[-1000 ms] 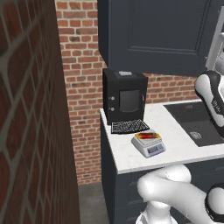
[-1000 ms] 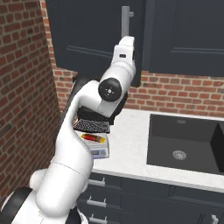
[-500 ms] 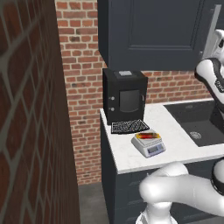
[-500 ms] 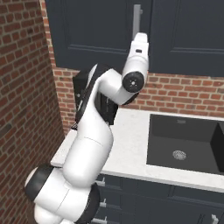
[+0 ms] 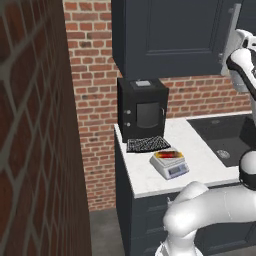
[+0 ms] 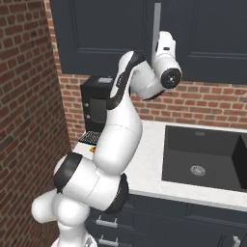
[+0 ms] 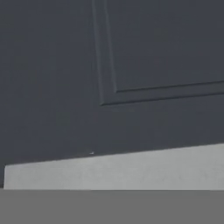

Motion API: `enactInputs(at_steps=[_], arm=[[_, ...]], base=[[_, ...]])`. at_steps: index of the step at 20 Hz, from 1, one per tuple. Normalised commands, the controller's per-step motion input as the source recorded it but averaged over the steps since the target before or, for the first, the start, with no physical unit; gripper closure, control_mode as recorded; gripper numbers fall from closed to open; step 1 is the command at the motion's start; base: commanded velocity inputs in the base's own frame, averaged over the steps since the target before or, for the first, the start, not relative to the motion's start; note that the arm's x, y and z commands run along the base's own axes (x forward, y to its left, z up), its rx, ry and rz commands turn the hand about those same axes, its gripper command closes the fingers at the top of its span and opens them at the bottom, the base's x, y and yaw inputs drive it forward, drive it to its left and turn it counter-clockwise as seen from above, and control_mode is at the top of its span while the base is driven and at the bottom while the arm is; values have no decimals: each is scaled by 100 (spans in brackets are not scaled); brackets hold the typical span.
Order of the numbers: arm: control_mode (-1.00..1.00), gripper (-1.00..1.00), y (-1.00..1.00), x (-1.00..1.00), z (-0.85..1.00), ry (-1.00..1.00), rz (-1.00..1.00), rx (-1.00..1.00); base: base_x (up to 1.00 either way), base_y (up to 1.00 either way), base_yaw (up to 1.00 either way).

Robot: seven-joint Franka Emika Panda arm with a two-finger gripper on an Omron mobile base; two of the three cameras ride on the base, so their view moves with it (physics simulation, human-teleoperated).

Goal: Pick the bar and place it on the digital scale for weighing, and close the cabinet.

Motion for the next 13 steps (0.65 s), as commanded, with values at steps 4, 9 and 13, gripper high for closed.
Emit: enactInputs(at_steps=[4,9,13], arm=[[-100,-100,4,100,-5,0,8,0],[-100,-100,19,100,-10,0,3,-1],[-100,-100,34,88,-8,-3,0,-6]], base=[[0,0,0],[0,0,0],[0,0,0]])
